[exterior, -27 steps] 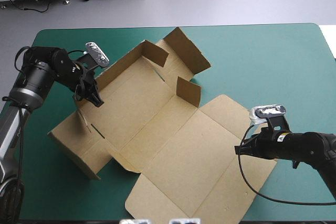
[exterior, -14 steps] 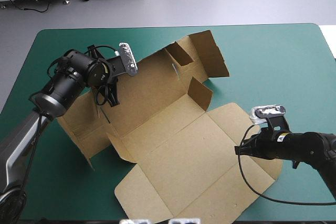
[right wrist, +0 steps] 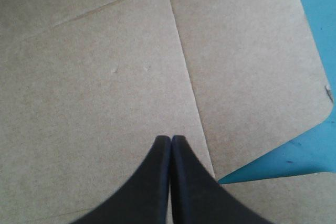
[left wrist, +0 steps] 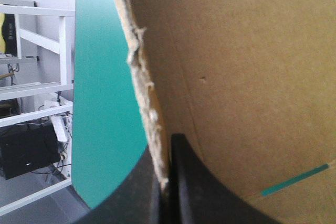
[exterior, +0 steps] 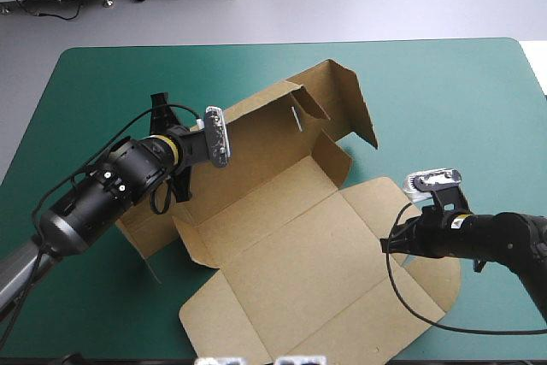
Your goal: Fold the box
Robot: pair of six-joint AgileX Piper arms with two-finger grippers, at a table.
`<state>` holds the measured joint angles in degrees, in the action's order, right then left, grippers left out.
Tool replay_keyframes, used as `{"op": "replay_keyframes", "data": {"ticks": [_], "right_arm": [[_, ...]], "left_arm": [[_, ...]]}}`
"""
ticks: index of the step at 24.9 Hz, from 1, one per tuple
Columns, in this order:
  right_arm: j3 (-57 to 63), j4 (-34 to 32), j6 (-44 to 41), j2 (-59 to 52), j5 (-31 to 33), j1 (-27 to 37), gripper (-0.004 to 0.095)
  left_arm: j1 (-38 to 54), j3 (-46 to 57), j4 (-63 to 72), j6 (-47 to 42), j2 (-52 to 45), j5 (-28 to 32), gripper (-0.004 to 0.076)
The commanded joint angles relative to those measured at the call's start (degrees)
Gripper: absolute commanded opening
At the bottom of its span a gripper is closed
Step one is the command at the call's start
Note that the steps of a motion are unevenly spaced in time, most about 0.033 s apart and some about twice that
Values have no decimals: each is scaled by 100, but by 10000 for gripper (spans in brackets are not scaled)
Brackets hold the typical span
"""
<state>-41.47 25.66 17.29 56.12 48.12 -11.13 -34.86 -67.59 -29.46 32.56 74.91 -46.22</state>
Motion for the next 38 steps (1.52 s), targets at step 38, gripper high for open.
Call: {"op": "replay_keyframes", "data": {"ticks": [38], "right_arm": [[-6283, -543, -498, 3712, 733, -475, -2]], "left_arm": [[-66, 646, -1824, -2149, -82, 1744, -6]]}}
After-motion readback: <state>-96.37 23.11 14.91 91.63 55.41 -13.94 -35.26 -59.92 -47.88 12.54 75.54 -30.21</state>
